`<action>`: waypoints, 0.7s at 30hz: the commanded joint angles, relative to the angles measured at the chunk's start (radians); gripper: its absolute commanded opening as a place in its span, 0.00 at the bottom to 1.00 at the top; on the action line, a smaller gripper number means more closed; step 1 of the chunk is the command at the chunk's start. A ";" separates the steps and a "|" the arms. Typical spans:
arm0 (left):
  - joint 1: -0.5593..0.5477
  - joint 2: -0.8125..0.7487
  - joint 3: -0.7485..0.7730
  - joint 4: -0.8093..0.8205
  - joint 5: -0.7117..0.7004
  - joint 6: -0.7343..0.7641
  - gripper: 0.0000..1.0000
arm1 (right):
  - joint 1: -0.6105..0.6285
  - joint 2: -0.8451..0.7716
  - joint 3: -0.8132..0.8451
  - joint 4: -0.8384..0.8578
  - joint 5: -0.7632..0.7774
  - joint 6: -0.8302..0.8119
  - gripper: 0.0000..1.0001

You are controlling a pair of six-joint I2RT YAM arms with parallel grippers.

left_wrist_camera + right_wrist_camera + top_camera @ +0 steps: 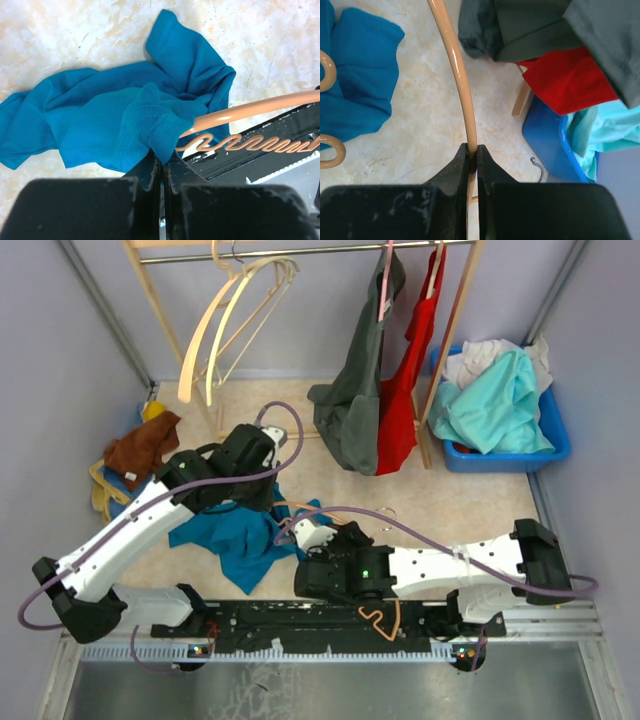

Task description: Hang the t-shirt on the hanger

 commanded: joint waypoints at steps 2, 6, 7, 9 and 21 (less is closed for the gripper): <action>-0.037 0.064 0.077 0.069 0.077 0.035 0.01 | -0.006 -0.005 0.036 0.270 0.098 -0.255 0.00; -0.071 0.101 0.143 0.091 0.101 0.046 0.01 | -0.002 0.016 0.043 0.331 0.099 -0.318 0.00; -0.079 0.107 0.157 0.094 0.103 0.046 0.01 | 0.004 0.013 0.036 0.355 0.099 -0.331 0.00; -0.094 0.115 0.177 0.103 0.111 0.047 0.01 | 0.014 -0.002 0.017 0.417 0.109 -0.357 0.00; -0.173 0.127 0.217 0.177 0.202 0.047 0.01 | 0.066 -0.151 -0.119 0.934 0.137 -0.570 0.00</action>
